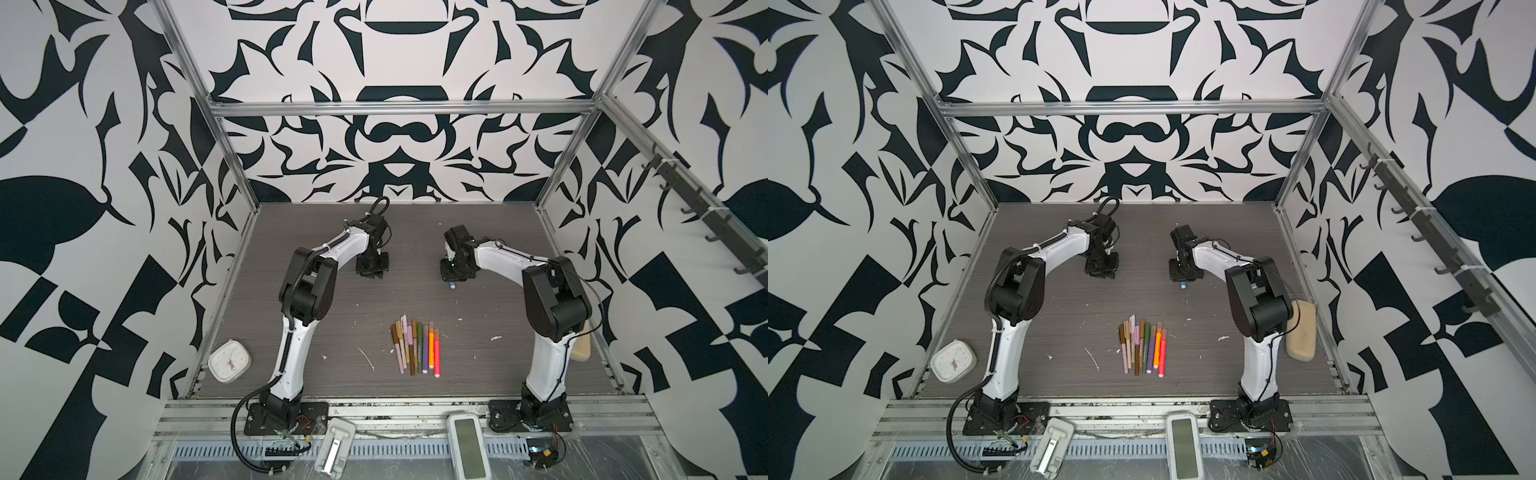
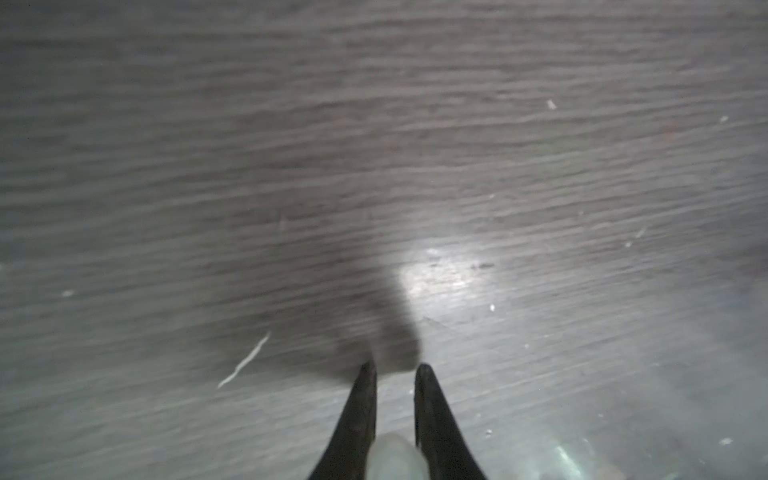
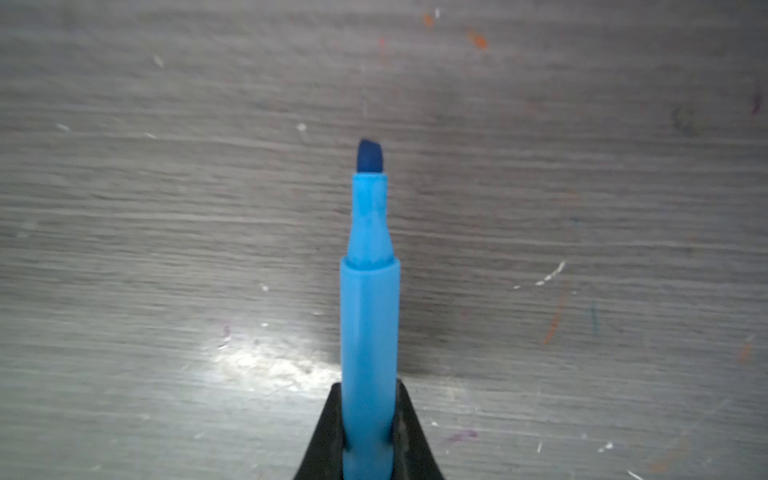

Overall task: Open the pen caps
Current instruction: 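Lower and release the cap with the left gripper and the highlighter with the right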

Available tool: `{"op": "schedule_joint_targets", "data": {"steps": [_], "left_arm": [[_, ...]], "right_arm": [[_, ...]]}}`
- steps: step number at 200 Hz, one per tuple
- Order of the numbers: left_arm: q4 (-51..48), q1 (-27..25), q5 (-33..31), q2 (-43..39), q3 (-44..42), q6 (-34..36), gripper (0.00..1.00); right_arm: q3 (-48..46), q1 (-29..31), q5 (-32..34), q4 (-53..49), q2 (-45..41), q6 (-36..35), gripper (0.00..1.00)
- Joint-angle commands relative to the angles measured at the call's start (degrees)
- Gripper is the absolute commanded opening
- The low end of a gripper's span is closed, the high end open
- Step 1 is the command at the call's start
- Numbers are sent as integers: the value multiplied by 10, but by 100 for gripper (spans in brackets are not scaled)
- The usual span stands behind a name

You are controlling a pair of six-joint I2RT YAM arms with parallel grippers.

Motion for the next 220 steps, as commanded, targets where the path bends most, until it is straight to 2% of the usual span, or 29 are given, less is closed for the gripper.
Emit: {"op": "schedule_joint_targets", "data": {"steps": [1,36,101,110,138,194,220], "left_arm": [[-32,3,3,21,16,-8,0],[-34,3,1,25,26,-16,12],[-32,3,-2,12,5,-22,22],[-31,2,-2,9,4,-23,26],[-29,2,0,4,-1,-27,27],[-28,1,6,-11,-10,-33,28],[-26,1,3,-32,-17,-32,29]], "right_arm": [[17,0,20,-13,-15,-12,0],[10,0,14,-12,-16,-12,9],[0,-5,-9,0,-12,-9,15],[1,-5,-11,0,-13,-9,20],[0,-8,-17,0,-16,-11,32],[-21,-13,-21,8,-42,-13,33],[-28,-14,-29,8,-62,-21,49]]}}
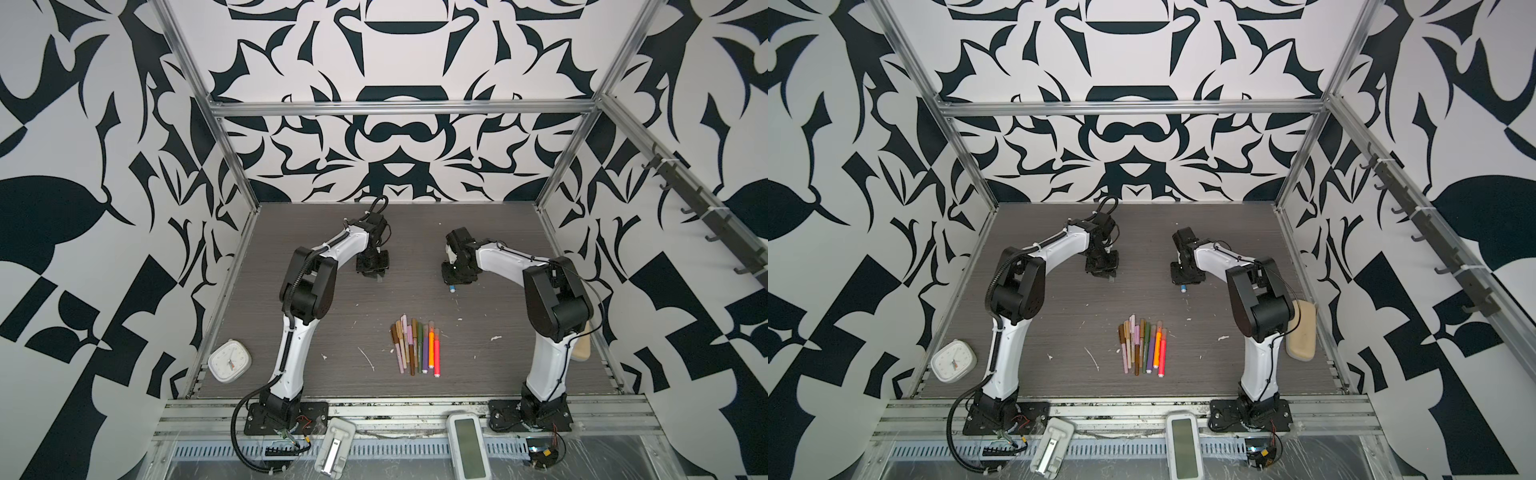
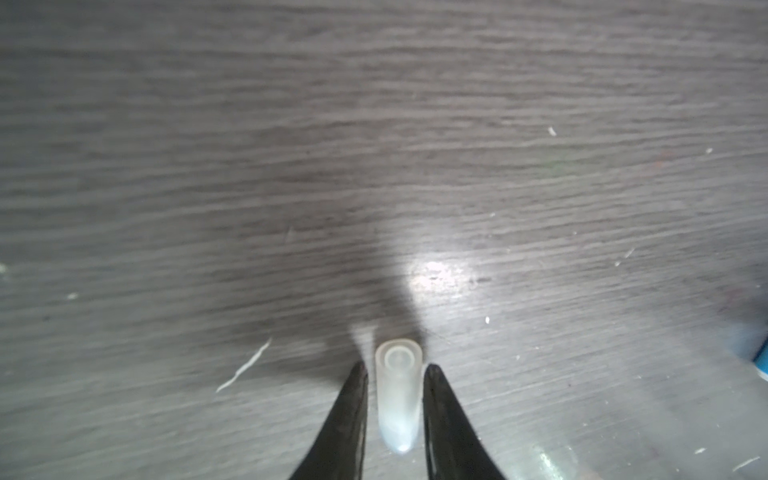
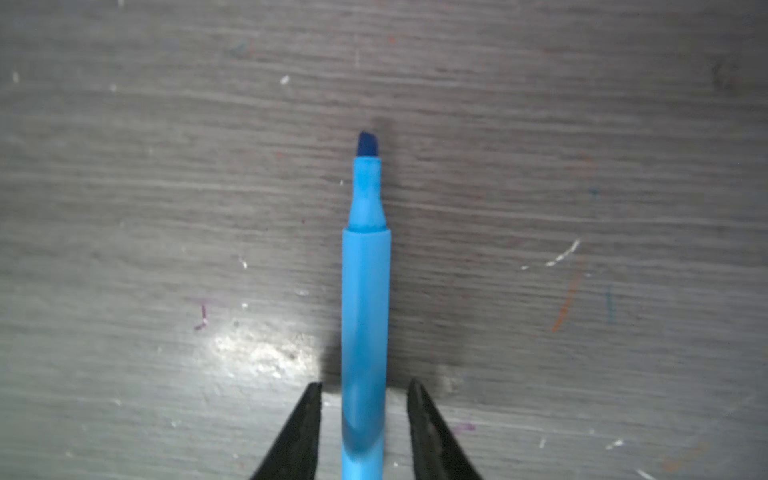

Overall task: Open the pen caps
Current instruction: 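Lower and release the cap with the left gripper and the highlighter with the right, then reach the right gripper down and grasp the pink highlighter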

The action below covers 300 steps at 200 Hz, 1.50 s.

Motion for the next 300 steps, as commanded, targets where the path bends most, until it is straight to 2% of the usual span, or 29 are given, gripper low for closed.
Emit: {"op": "schedule_joint_targets", "data": {"steps": [1,30,65,88,94,105,125,138,170,214,269,300], "left_arm": [[-21,0,-3,-36,-22,-5,29],[30,-1,-11,-128,-89,0,32],[171,-6,2,-300,-232,-11,37],[337,-9,25,-445,-376,-35,52],[376,-9,27,-473,-408,-47,56],[405,-7,19,-506,-439,-58,59],[390,-3,32,-509,-436,-64,58],[367,-2,48,-498,-422,-64,57],[388,-2,62,-503,-434,-80,56],[431,-2,55,-515,-462,-97,57],[434,-2,31,-531,-482,-119,55],[427,-2,38,-533,-476,-106,55]], "right_arm": [[-5,-3,-7,1,-47,-11,50],[-36,-2,-8,-6,-118,-24,53],[-131,13,-37,-12,-242,6,52],[-205,81,-30,-21,-321,56,47],[-223,114,-22,-22,-335,74,45],[-251,175,-3,-22,-354,113,42],[-288,280,36,-35,-368,196,38],[-308,328,55,-36,-381,249,37],[-331,395,63,-32,-383,319,37],[-350,438,68,-16,-360,365,37],[-366,442,71,-4,-334,383,33],[-364,442,76,-11,-321,385,33]]}}
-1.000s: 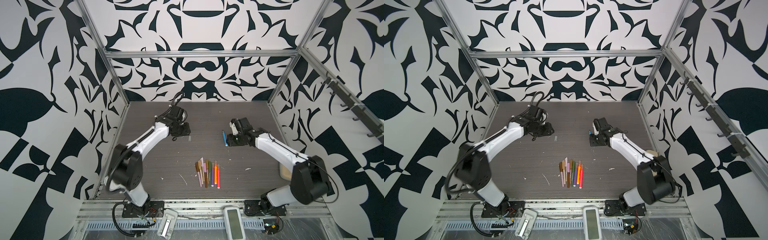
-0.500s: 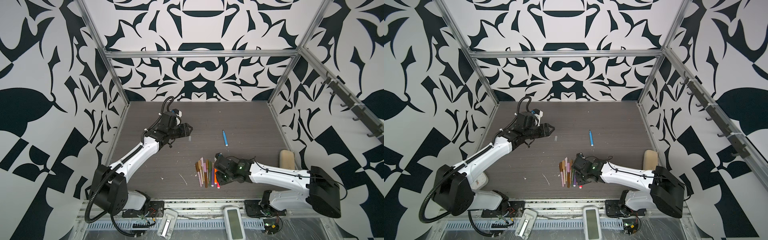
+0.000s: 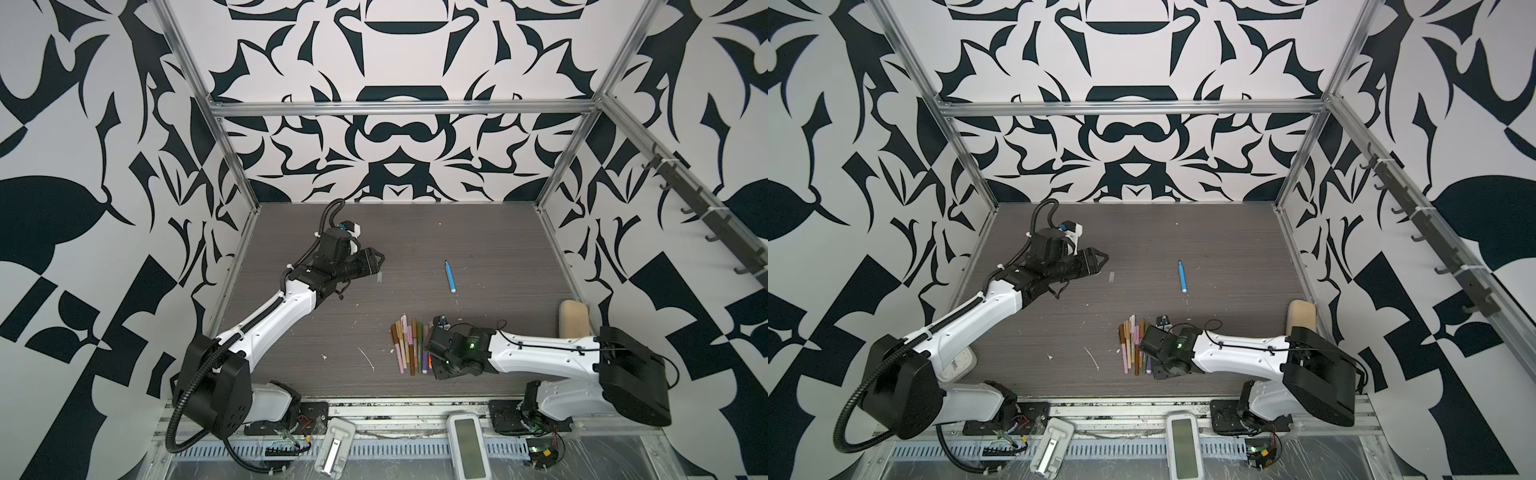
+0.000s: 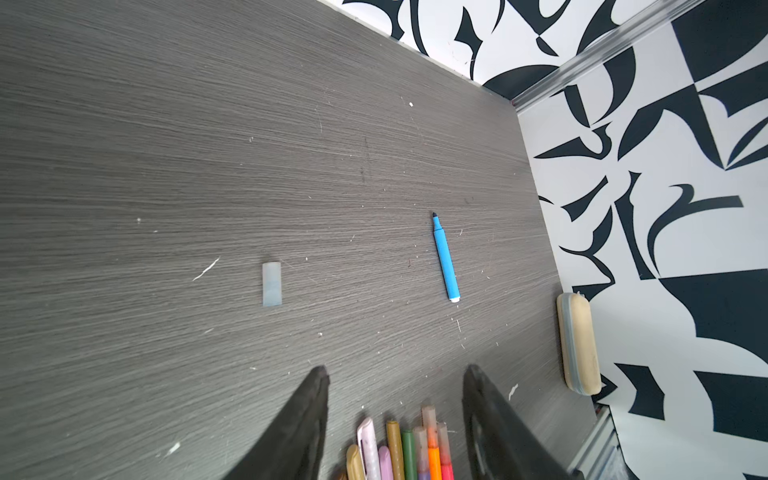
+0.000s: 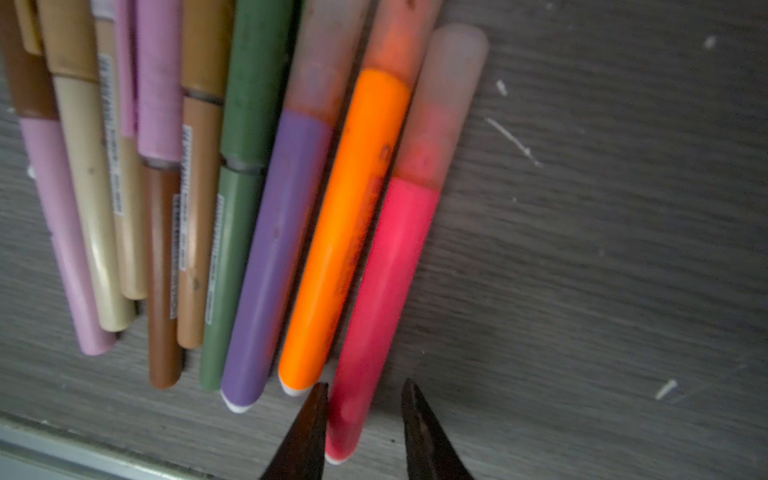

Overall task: Open the pen caps
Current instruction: 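Reach the right gripper down and grasp the pink highlighter, then lift the pink highlighter and insert its cap into the left gripper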

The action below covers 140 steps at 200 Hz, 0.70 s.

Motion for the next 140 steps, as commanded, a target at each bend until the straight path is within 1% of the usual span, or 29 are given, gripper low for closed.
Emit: {"op": "schedule_joint_targets", "data": {"steps": [1,26,45,84,119,140], "left_arm": [[4,3,-1,-13,-1,3,55],[5,3,4,-15,0,5,56],[4,3,9,-16,0,3,56],[-18,3,28,-13,6,12,57],[-17,3,40,-7,9,2,58],[6,0,55,-8,-3,-31,58]], "right_arm": [[-1,2,21,-8,5,15,33],[5,2,27,-21,7,16,32],[6,2,35,-30,10,17,30],[-1,-11,40,-34,9,21,19],[-5,-54,22,-47,-17,-8,14],[8,-84,24,-77,-42,-42,12]]}}
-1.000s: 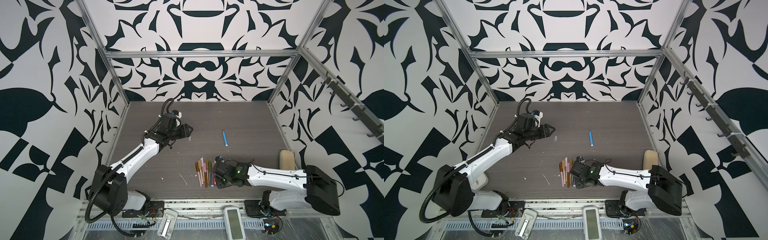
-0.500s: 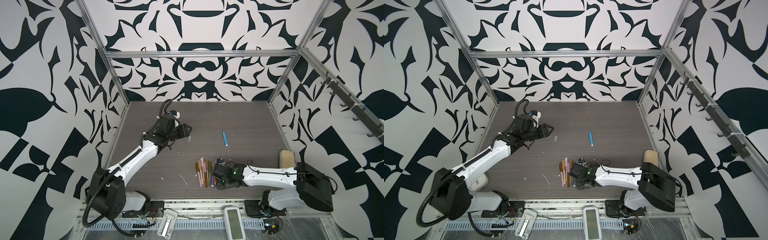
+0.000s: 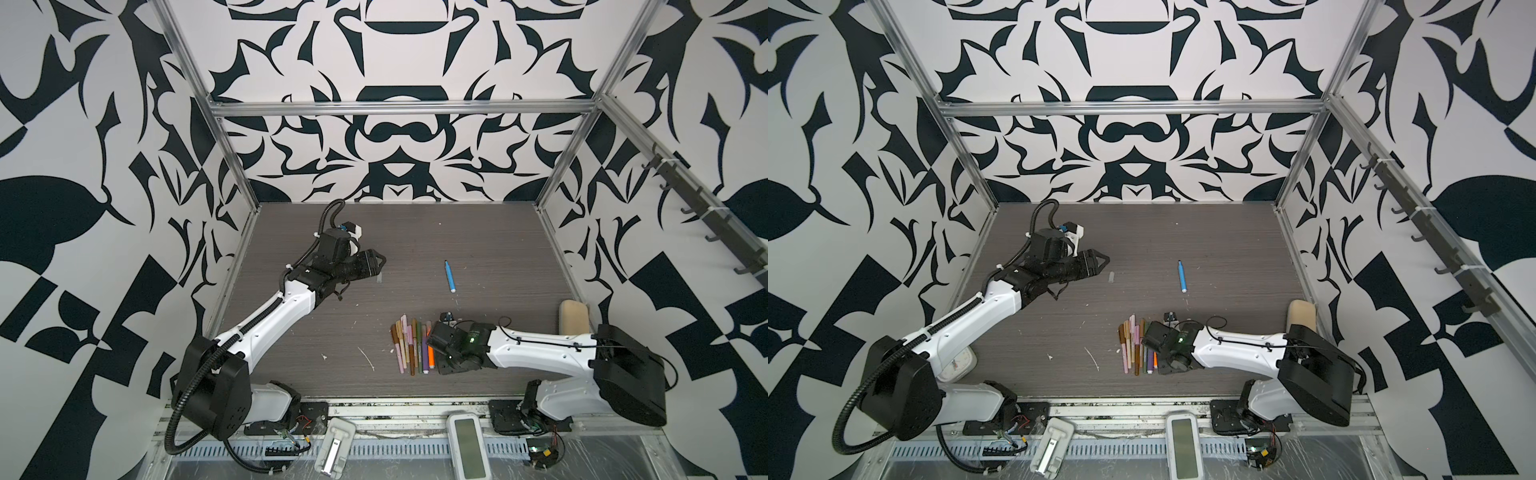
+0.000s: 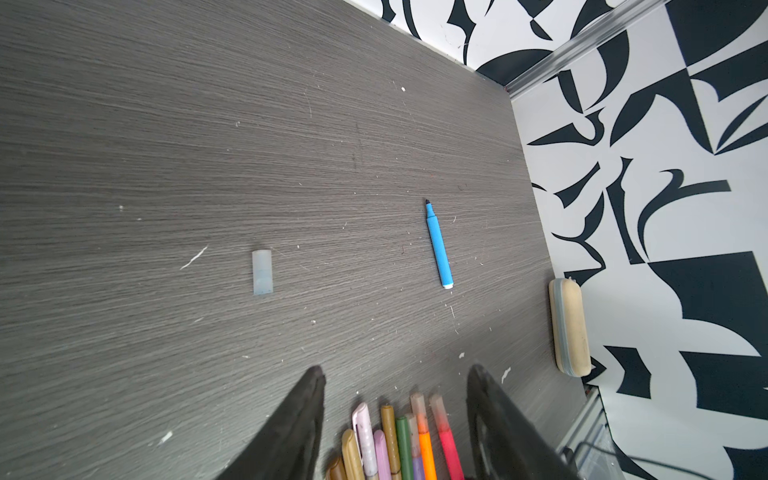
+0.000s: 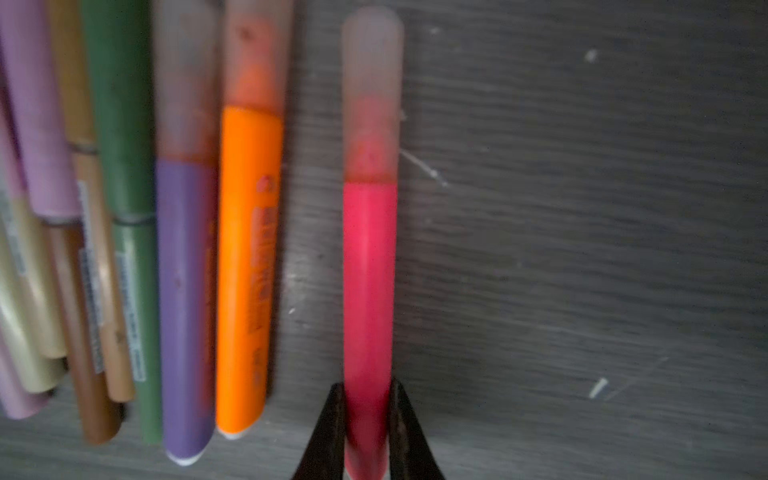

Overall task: Open the pen caps
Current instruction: 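Lift the pink highlighter and insert its cap into the left gripper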

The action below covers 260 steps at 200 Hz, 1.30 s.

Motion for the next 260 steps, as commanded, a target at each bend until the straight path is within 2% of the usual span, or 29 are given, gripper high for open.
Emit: {"op": "schedule_joint_targets", "data": {"steps": [1,28,52,79,111,162,193,224,260], "left_arm": [[19,-1,26,-7,-4,-32,58],[57,-17,49,2,-24,-79,58],[89,-35,75,26,-32,-128,57],[122,-66,82,56,-31,-171,57],[148,-103,81,98,-24,-223,62],[184,-132,97,137,-20,-260,61],[206,-139,118,152,-21,-278,57],[220,-144,128,156,-23,-288,47],[220,-150,137,155,-21,-292,46]], "right_arm": [[10,-27,7,-49,-36,-42,12],[39,-62,0,-72,-75,-100,8],[60,-83,-53,-48,-113,-149,2],[81,-98,-117,-16,-123,-162,0],[99,-99,-159,15,-120,-155,0],[124,-101,-168,29,-119,-153,0],[134,-102,-167,28,-114,-158,0],[135,-103,-167,28,-114,-161,0],[140,-106,-162,20,-119,-167,0]]}}
